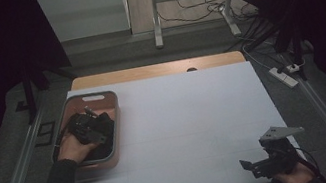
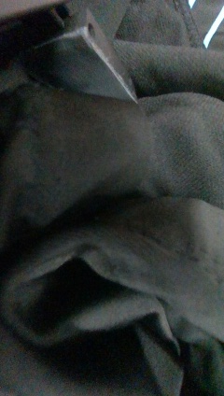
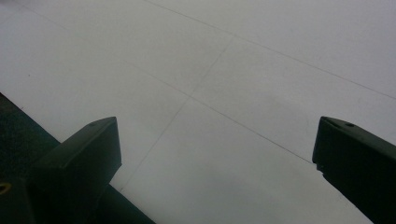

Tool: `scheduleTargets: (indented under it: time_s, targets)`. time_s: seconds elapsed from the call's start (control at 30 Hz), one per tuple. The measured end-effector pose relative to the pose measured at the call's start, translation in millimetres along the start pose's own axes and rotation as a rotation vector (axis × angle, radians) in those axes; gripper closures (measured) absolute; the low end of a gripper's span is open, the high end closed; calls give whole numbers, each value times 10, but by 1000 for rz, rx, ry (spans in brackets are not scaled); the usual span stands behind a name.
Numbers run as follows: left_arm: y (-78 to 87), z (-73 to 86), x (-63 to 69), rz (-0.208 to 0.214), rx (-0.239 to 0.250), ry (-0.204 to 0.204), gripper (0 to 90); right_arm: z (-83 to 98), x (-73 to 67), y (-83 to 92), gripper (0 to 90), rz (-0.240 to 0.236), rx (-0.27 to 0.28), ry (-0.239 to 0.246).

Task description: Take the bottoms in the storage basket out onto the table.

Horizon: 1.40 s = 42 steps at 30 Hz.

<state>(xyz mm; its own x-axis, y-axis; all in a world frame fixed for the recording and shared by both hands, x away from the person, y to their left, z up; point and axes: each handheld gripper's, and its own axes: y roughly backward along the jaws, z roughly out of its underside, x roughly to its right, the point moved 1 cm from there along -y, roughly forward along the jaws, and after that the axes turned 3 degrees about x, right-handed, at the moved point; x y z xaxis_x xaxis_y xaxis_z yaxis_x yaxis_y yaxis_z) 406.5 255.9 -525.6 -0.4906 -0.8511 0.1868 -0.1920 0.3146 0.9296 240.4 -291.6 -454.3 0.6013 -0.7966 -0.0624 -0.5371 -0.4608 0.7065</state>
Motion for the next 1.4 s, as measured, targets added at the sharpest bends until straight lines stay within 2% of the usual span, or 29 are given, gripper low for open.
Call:
scheduleTargets:
  time_s: [0.13,0.2,0.23,0.3,0.33,0.5,0.57,0.73,0.83,1.03,1.2,1.4]
  targets:
    - [-8,-10,14,-6,-6,3,0,-4,-4,-7,11,-1,-2,3]
    - [10,-5,27,3,-3,2,36,-7,-7,-10,10,1,-6,6]
    - [31,-2,38,18,0,-6,72,-7,-8,-10,11,1,-6,7]
    - [72,12,64,65,17,-33,263,-6,-9,-10,11,-1,-5,8]
    - [75,25,69,80,26,-32,328,-5,-9,-9,11,-2,-4,9]
    - [95,58,53,131,48,-34,518,-3,-14,-7,11,1,-4,12]
    - [99,55,63,132,47,-40,570,-3,-15,-6,11,1,-3,13]
    - [126,12,129,80,26,-53,631,-1,-18,-2,11,0,-2,13]
    - [142,-7,146,66,15,-47,646,0,-20,1,11,0,-2,15]
    - [193,-15,174,31,30,-54,652,1,-20,4,11,-3,1,16]
    - [297,-26,216,-18,81,-46,651,0,-23,4,11,-4,3,19]
    - [464,-16,238,-75,169,-50,650,1,-25,6,11,-4,5,19]
